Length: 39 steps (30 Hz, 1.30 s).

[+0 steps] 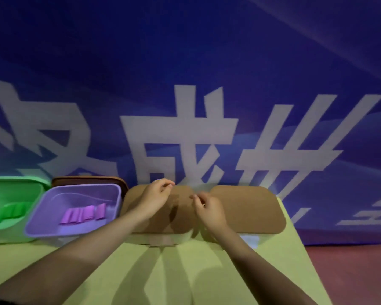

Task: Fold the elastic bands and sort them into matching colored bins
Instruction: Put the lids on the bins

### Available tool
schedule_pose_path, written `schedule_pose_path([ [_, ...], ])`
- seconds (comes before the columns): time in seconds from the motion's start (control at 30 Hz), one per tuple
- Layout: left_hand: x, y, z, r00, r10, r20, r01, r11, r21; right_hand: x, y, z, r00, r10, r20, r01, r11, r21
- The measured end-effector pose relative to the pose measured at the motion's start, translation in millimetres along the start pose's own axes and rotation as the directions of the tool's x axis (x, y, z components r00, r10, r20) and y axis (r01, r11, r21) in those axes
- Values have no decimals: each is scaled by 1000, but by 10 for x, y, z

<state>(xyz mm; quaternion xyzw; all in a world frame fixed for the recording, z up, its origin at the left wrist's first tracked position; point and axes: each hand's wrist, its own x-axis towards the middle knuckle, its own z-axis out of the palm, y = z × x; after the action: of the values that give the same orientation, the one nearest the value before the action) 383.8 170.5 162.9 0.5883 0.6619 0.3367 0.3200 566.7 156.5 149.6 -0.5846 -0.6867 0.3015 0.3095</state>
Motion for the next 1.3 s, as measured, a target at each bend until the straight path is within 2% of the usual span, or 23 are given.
schedule_pose_path([
  [0.13, -169, -681, -958, 990, -134, -48, 134, 991, -12, -77, -654, 897, 985, 63, 160, -91, 979, 180],
  [0.23, -282, -1236, -1650, 980, -192, -55, 196, 976, 93, -81, -1090, 1515, 988, 96, 119, -123, 962, 244],
  [0.3, -331, -1521, -2046, 972, -234, -32, 236, 963, 133, -21, -1280, 1843, 990, 124, 72, -137, 964, 228],
  [0.43, -277, -2010, -2635, 954, -296, -47, 300, 948, 108, 131, -1580, 2154, 987, 158, 34, -160, 985, 68],
  [0.5, -243, -2241, -2825, 936, -347, -56, 351, 925, 147, 244, -1669, 2213, 990, 137, 16, -137, 990, -24],
  [0.7, -144, -2725, -2985, 900, -434, -30, 427, 867, 256, 770, -1717, 2396, 984, 170, 58, -145, 942, -301],
  [0.8, -107, -2886, -2952, 906, -422, -22, 410, 865, 289, 918, -1733, 2466, 977, 180, 113, -120, 906, -407],
  [0.93, -44, -2936, -2896, 920, -381, -91, 391, 881, 265, 998, -1654, 2504, 956, 131, 262, 38, 831, -555],
  [1.0, -37, -2953, -2860, 921, -375, -108, 390, 889, 239, 1007, -1635, 2510, 957, 96, 272, 74, 829, -555],
  [1.1, -31, -3002, -2853, 917, -386, -99, 398, 899, 182, 1057, -1711, 2467, 964, 10, 267, 149, 808, -569],
  [1.2, -41, -3022, -2896, 913, -393, -109, 404, 909, 101, 1066, -1809, 2337, 961, -167, 218, 267, 756, -598],
  [1.3, -18, -2936, -2967, 899, -391, -197, 380, 920, -95, 951, -1846, 2171, 940, -324, 107, 325, 755, -569],
])
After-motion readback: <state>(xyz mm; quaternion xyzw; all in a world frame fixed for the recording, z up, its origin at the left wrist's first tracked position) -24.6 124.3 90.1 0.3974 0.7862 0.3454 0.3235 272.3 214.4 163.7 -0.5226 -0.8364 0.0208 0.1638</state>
